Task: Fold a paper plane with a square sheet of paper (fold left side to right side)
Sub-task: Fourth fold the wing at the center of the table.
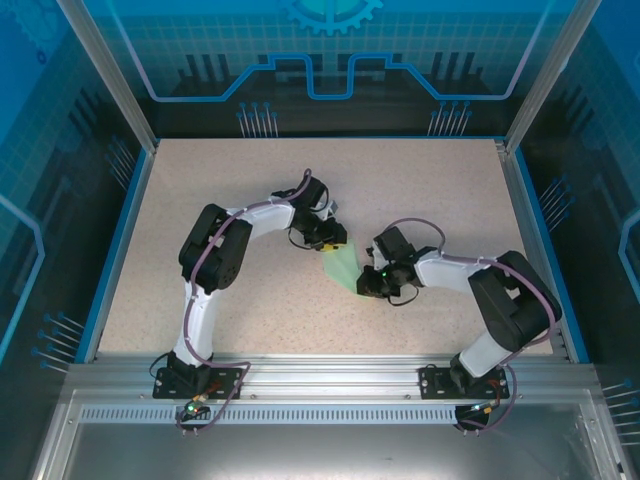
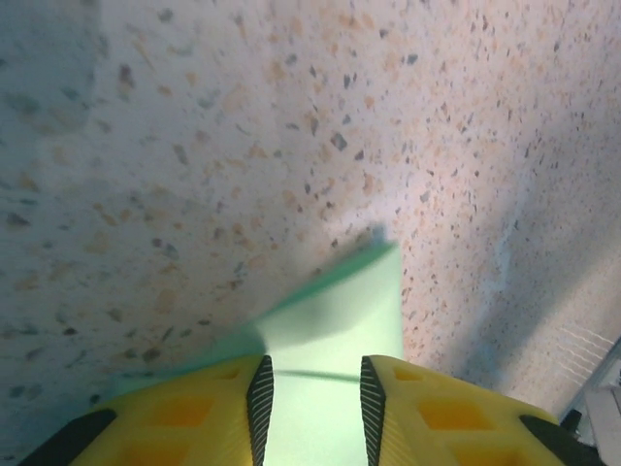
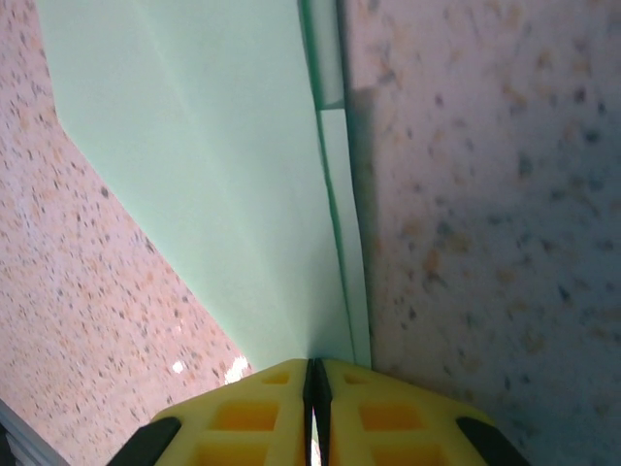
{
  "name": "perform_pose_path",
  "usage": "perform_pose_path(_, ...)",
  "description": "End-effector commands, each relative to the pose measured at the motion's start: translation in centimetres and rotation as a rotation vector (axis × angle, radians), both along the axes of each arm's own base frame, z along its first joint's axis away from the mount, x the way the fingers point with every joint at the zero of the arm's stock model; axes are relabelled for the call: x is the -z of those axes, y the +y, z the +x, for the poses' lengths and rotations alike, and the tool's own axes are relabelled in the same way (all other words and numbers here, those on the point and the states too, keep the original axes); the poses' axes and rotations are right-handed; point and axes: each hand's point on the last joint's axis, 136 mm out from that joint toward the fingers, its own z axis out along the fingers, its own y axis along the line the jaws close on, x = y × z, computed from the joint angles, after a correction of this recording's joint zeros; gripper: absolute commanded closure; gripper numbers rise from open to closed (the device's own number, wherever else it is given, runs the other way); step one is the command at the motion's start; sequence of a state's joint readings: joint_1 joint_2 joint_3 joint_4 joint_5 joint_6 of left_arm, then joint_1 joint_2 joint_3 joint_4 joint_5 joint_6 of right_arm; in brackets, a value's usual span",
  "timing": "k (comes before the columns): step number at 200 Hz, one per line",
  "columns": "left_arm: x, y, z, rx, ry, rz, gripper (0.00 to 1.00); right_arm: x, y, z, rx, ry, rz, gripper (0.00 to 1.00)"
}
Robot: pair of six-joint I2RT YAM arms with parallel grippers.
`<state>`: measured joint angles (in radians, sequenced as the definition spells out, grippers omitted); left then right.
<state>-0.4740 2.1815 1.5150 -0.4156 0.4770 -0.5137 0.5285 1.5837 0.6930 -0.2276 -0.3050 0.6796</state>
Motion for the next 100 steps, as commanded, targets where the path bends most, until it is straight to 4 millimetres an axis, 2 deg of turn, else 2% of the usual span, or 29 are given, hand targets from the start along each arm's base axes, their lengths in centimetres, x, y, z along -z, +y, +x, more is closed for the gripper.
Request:
perform_pose_path(1, 0.7, 1.3, 0.6, -0.003, -0.002, 0.077, 0.65, 2.4, -3.7, -5.9, -0.008, 0.203, -0.121, 0.87)
perform_pose_path(19, 0.3, 1.2, 0.8, -0.001, -0.005, 0.074, 0.65, 1.8, -3.9, -6.0, -0.011, 0.182, -0.105, 0.86)
perform_pose_path(36, -0.9, 1.0, 1.0, 0.004, -0.021, 0.059, 0.62, 0.8, -3.5, -5.6, -0.027, 0.139, -0.072, 0.85)
perform_pose_path(62, -4.8, 1.1, 1.4, 0.0, -0.079, 0.013, 0.57, -1.4, -3.5, -3.9, -0.059, 0.034, -0.049, 0.79)
perform_pose_path(89, -8.7, 3.0, 1.3, -0.039, -0.15, -0.012, 0.46, -3.7, -4.3, -2.0, -0.067, -0.084, -0.047, 0.66)
perform_pose_path(100, -9.6, 3.8, 0.7, -0.063, -0.166, -0.021, 0.41, -4.6, -4.6, -1.3, -0.071, -0.132, -0.042, 0.6)
